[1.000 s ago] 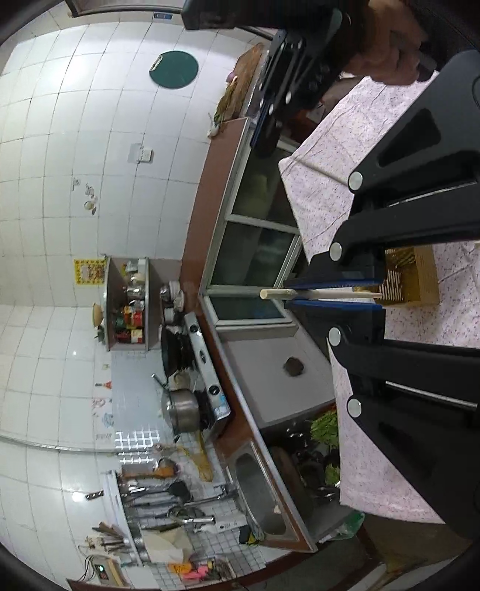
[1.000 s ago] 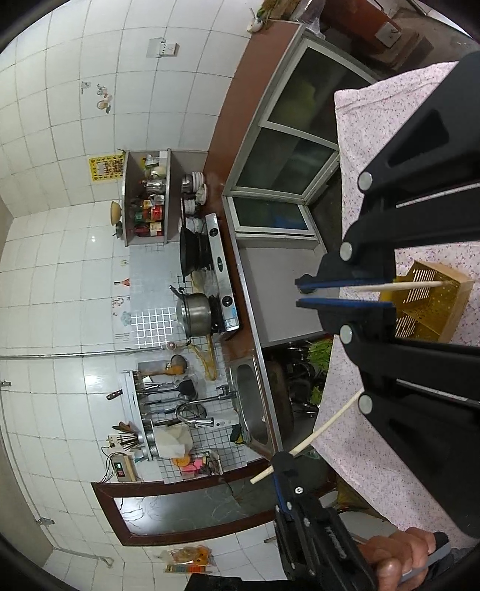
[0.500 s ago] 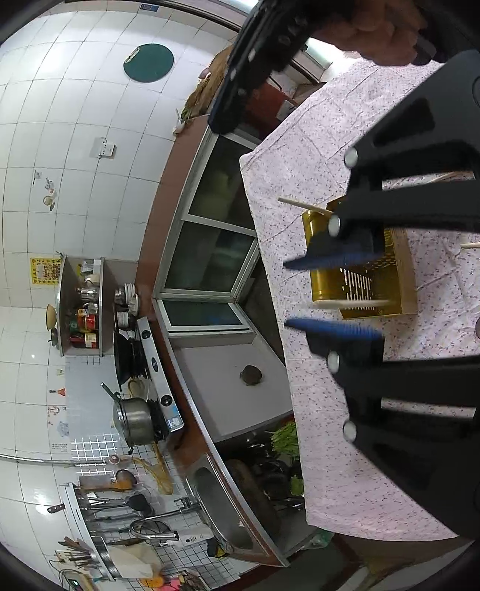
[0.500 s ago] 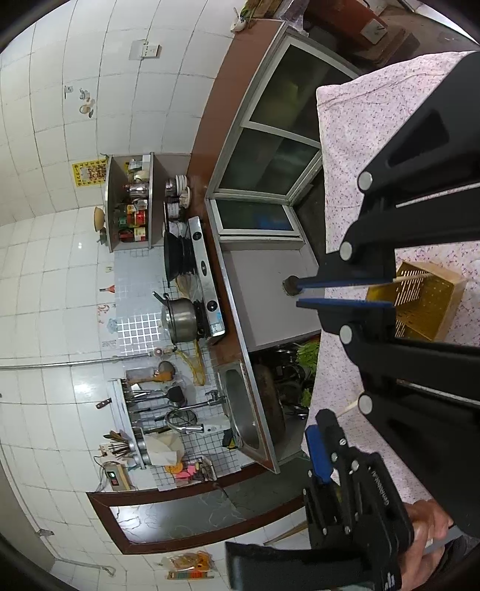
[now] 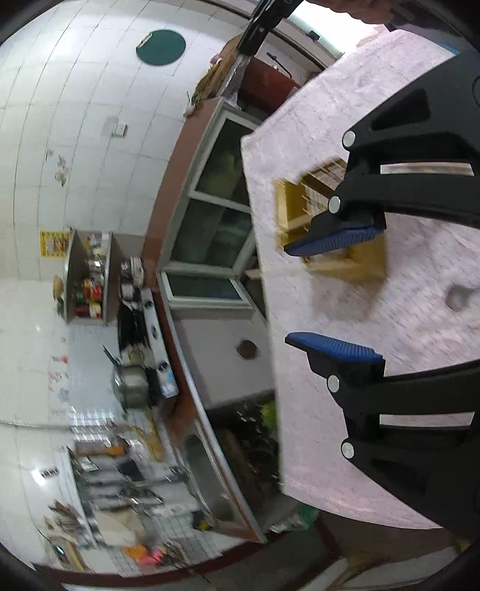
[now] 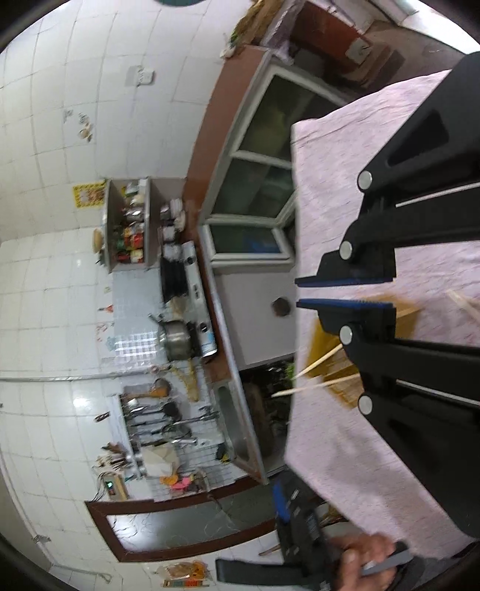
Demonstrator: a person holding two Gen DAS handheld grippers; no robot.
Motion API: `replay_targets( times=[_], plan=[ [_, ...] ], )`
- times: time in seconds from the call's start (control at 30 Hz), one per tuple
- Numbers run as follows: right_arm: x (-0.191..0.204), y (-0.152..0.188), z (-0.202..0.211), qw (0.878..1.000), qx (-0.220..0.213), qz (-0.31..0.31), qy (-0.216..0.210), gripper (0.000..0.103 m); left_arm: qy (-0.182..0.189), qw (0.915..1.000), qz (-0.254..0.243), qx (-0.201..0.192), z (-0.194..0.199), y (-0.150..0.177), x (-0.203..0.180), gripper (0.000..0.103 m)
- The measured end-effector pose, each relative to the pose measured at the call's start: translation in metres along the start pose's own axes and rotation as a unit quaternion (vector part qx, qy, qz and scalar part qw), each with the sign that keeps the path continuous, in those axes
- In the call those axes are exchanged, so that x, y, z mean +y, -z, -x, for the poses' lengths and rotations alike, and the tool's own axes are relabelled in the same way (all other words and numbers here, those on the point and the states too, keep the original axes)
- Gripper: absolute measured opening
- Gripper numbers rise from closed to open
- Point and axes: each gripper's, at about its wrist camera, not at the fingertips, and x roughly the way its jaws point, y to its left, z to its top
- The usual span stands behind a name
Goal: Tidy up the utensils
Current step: 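Open the left gripper to drop its chopstick into the caddy while the right gripper releases its chopstick, then grasp a chopstick with the left gripper while the right gripper grasps the blue spoon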
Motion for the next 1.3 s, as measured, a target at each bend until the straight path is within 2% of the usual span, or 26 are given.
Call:
replay_targets(
  times=[0.17, 0.3, 0.37, 0.4, 0.43, 0.47, 0.53, 0.7, 0.87, 1.07, 1.3],
  plan=[
    [-0.016, 0.092, 0.007, 0.997, 0.063, -0.016, 0.03, 0.007, -0.05, 0.9981, 0.031, 0.018, 0.021, 0.086, 0.045, 0.043],
    [-0.032, 0.173, 0.005, 0.988, 0.132, -0.038, 0.065, 0.007, -0.088, 0.9928, 0.066, 0.048, 0.035, 0.168, 0.077, 0.046],
    [-0.038, 0.196, 0.006, 0.985, 0.147, -0.054, 0.074, 0.01, -0.097, 0.9889, 0.092, 0.065, 0.038, 0.2, 0.091, 0.046],
    [-0.041, 0.209, 0.008, 0.983, 0.154, -0.067, 0.077, 0.019, -0.096, 0.9867, 0.109, 0.074, 0.038, 0.212, 0.096, 0.046],
    [-0.044, 0.217, 0.01, 0.982, 0.156, -0.074, 0.078, 0.032, -0.094, 0.9846, 0.124, 0.079, 0.039, 0.222, 0.102, 0.046],
    [-0.044, 0.225, 0.013, 0.981, 0.158, -0.082, 0.08, 0.038, -0.096, 0.983, 0.135, 0.08, 0.042, 0.23, 0.104, 0.046],
    [-0.043, 0.237, 0.017, 0.98, 0.159, -0.081, 0.083, 0.038, -0.095, 0.9806, 0.147, 0.088, 0.047, 0.249, 0.106, 0.046],
    [-0.036, 0.251, 0.018, 0.979, 0.172, -0.078, 0.079, 0.038, -0.095, 0.9814, 0.129, 0.106, 0.047, 0.271, 0.094, 0.047],
    [-0.032, 0.253, 0.017, 0.979, 0.175, -0.079, 0.074, 0.038, -0.091, 0.9801, 0.132, 0.117, 0.038, 0.275, 0.091, 0.047],
    [-0.031, 0.25, 0.008, 0.976, 0.187, -0.083, 0.071, 0.038, -0.088, 0.9808, 0.119, 0.127, 0.022, 0.265, 0.086, 0.047],
    [-0.021, 0.241, -0.021, 0.971, 0.215, -0.074, 0.073, 0.038, -0.078, 0.9793, 0.101, 0.157, -0.008, 0.257, 0.077, 0.047]
  ],
)
